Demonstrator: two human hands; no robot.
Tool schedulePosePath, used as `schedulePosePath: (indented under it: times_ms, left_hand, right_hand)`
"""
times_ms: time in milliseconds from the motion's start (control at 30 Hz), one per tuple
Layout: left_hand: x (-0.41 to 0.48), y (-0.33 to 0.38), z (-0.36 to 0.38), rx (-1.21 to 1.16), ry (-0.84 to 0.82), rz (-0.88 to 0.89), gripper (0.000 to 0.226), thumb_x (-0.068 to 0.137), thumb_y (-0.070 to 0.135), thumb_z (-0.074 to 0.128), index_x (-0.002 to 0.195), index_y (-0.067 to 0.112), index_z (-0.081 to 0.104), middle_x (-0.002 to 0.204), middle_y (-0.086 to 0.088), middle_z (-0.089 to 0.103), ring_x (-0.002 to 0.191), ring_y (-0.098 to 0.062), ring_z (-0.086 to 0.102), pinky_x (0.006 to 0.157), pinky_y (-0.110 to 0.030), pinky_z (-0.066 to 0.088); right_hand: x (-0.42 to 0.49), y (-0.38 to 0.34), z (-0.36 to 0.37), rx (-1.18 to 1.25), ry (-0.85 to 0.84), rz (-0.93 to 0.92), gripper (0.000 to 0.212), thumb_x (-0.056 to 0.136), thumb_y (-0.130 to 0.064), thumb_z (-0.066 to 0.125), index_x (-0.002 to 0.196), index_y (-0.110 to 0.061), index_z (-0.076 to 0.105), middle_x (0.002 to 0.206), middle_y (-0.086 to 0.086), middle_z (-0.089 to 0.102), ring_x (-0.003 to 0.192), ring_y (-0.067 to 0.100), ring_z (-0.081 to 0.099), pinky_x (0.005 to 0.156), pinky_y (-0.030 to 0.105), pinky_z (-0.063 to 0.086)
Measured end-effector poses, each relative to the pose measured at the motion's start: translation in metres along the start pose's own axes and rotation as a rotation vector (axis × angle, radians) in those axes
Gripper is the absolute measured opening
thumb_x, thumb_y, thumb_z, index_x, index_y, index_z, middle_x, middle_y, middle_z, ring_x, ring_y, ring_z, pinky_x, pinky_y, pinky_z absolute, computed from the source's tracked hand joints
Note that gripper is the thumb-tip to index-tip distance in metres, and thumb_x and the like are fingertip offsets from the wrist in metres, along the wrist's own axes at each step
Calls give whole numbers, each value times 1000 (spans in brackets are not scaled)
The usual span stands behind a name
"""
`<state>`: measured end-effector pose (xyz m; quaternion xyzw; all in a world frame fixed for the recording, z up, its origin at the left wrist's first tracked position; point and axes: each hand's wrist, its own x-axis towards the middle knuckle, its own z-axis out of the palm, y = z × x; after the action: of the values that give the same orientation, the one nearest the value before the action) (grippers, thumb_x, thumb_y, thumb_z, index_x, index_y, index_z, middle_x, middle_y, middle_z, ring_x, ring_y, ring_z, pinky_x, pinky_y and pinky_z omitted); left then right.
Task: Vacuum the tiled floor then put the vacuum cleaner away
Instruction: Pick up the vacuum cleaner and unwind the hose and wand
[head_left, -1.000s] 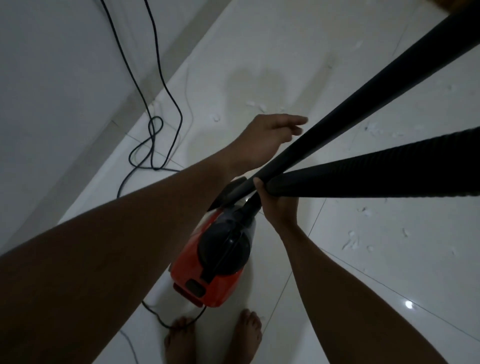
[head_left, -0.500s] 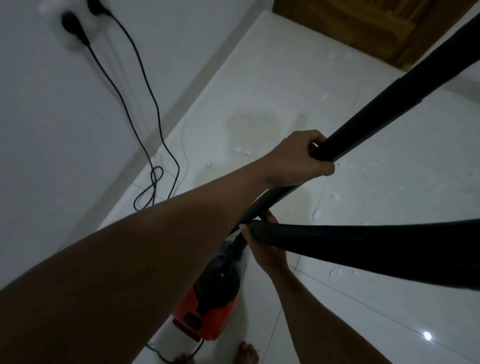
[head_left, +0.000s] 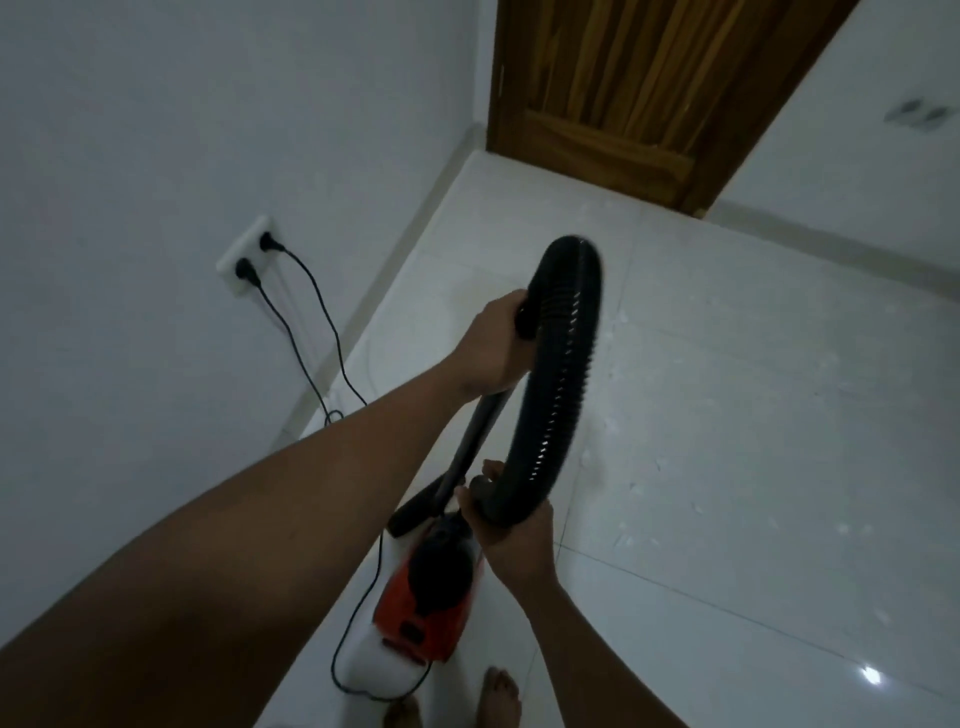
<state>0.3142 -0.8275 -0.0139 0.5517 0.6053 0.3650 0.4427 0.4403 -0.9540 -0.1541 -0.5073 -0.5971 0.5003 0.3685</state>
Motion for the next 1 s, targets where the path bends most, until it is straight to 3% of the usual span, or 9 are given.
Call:
schedulePosePath:
  times_ms: [133, 267, 367, 467, 600, 667, 733, 867, 1000]
  left_hand:
    - [-48, 16, -19, 81, -63, -116, 12, 90, -1, 65, 84, 8, 59, 89, -20, 62, 78, -30, 63, 69, -38, 53]
    - [-90, 29, -30, 45, -166, -291, 19, 95, 4, 56, 114, 9, 56, 89, -15, 66, 63, -15, 59, 50, -20, 48]
    - [-123, 35, -33, -188, -228, -475, 27, 98, 6, 48, 122, 18, 56, 89, -17, 63, 74, -27, 62, 64, -38, 56]
    - [-157, 43, -32, -597, -211, -639, 28, 104, 23, 41, 124, 12, 57, 106, -20, 53, 91, -33, 52, 86, -47, 46]
    - [-186, 60, -43, -940, -131, -774, 53, 97, 46, 45, 132, 7, 50, 112, -28, 61, 82, -40, 68, 84, -46, 52]
    - [-196, 69, -46, -878, -154, -796, 55, 93, 52, 57, 120, 4, 51, 99, -22, 62, 72, -35, 69, 79, -44, 55]
    - [-209, 75, -42, -739, -142, -802, 47, 94, 46, 60, 113, 4, 50, 87, -18, 59, 61, -29, 67, 72, -41, 56]
    - [-246, 67, -30, -548, -87, -831, 46, 96, 41, 53, 111, -2, 60, 87, -21, 61, 64, -31, 62, 72, -40, 54]
    - [-285, 53, -22, -463, -18, -801, 38, 90, 34, 59, 96, -3, 66, 77, -17, 66, 61, -27, 62, 65, -34, 52]
  right_hand:
    - [-48, -52, -11, 8, -1, 67, 27, 77, -32, 87, 97, -31, 69, 94, -15, 73, 93, 10, 72, 81, 24, 60]
    - [-86, -110, -16, 30, -24, 87, 26, 78, -41, 83, 92, -25, 69, 87, -4, 73, 87, 18, 73, 79, 45, 63]
    - [-106, -147, -19, 66, -13, 85, 36, 79, -47, 77, 93, -16, 70, 85, 2, 73, 82, 17, 72, 78, 43, 63]
    - [-124, -172, -22, 63, -36, 115, 50, 83, -61, 63, 90, -12, 69, 83, 10, 71, 75, 16, 69, 72, 41, 59]
    - [-144, -189, -27, 58, -199, 306, 92, 89, -84, 33, 100, -1, 71, 98, 25, 73, 95, 39, 71, 87, 49, 57]
    - [-147, -191, -28, 93, -205, 460, 110, 77, -90, 27, 115, 6, 67, 107, 29, 72, 106, 47, 67, 96, 54, 53]
    - [-148, -196, -27, 283, -144, 650, 114, 71, -93, 25, 121, 1, 65, 109, 26, 71, 103, 46, 66, 89, 52, 56]
    - [-136, -202, -20, 599, -87, 895, 95, 89, -83, 25, 130, -5, 59, 110, 18, 70, 91, 33, 72, 64, 38, 61]
    - [-123, -193, -8, 572, -169, 1011, 83, 100, -69, 33, 149, -3, 43, 115, 22, 67, 92, 34, 70, 67, 43, 59]
